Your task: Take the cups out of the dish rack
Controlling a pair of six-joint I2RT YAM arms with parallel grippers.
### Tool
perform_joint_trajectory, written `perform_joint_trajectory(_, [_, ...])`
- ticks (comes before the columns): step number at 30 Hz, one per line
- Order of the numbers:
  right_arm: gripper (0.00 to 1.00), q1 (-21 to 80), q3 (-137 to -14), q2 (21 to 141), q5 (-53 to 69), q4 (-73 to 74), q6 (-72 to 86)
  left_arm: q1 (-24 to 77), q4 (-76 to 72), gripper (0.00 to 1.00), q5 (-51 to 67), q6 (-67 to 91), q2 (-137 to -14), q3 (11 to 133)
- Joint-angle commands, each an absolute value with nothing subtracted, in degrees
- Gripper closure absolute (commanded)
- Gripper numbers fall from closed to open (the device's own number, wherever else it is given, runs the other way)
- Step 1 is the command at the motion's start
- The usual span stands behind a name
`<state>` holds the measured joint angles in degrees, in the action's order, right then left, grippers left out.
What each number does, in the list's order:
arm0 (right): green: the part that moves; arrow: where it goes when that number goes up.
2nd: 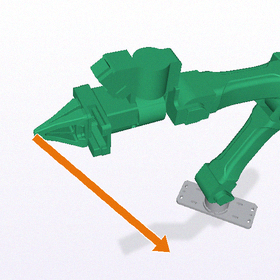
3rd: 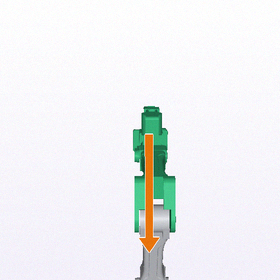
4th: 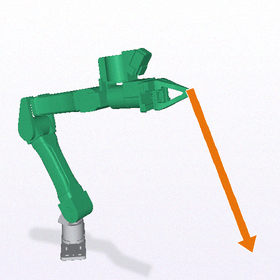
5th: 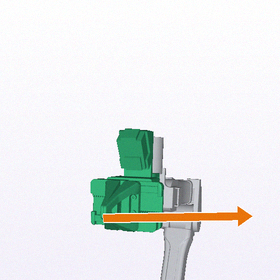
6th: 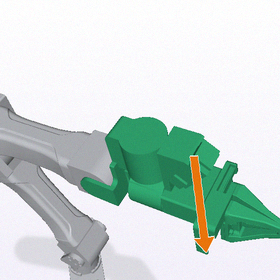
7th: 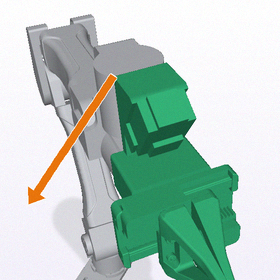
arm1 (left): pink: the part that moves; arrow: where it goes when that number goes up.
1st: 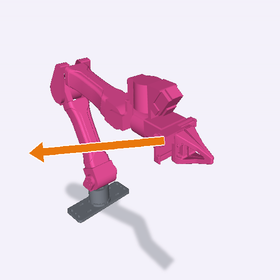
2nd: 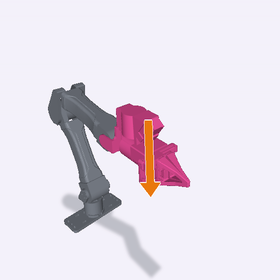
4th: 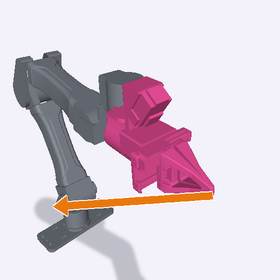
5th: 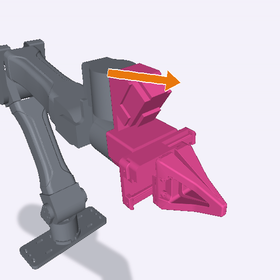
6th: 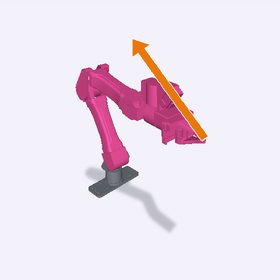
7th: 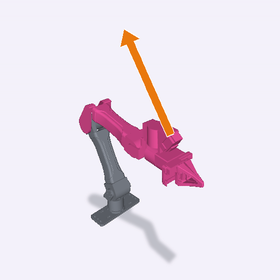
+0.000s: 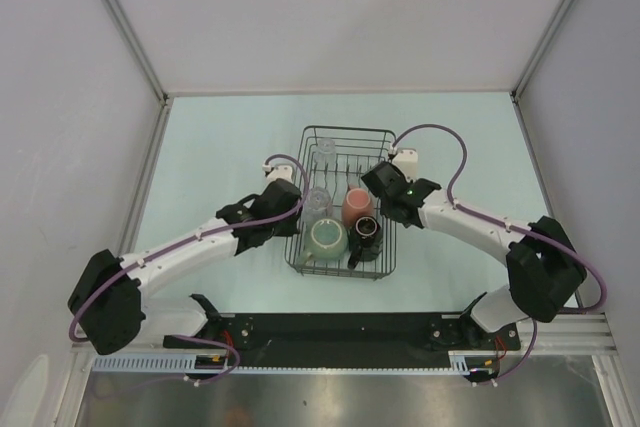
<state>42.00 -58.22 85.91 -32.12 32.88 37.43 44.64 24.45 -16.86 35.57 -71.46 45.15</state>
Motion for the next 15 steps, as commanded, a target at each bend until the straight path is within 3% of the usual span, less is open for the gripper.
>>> perform_joint_trajectory(1, [1.00, 43.24, -53.70, 85.35, -31.38, 39.28, 45.61, 49.83, 29.09, 1.00, -8.70, 37.26, -69.00, 43.07])
perform_joint_trajectory(15, [1.00, 40.78, -55.46, 87.36, -30.85, 37.18, 42.54, 57.04, 29.44, 1.00, -9.40, 40.87, -70.58, 44.12])
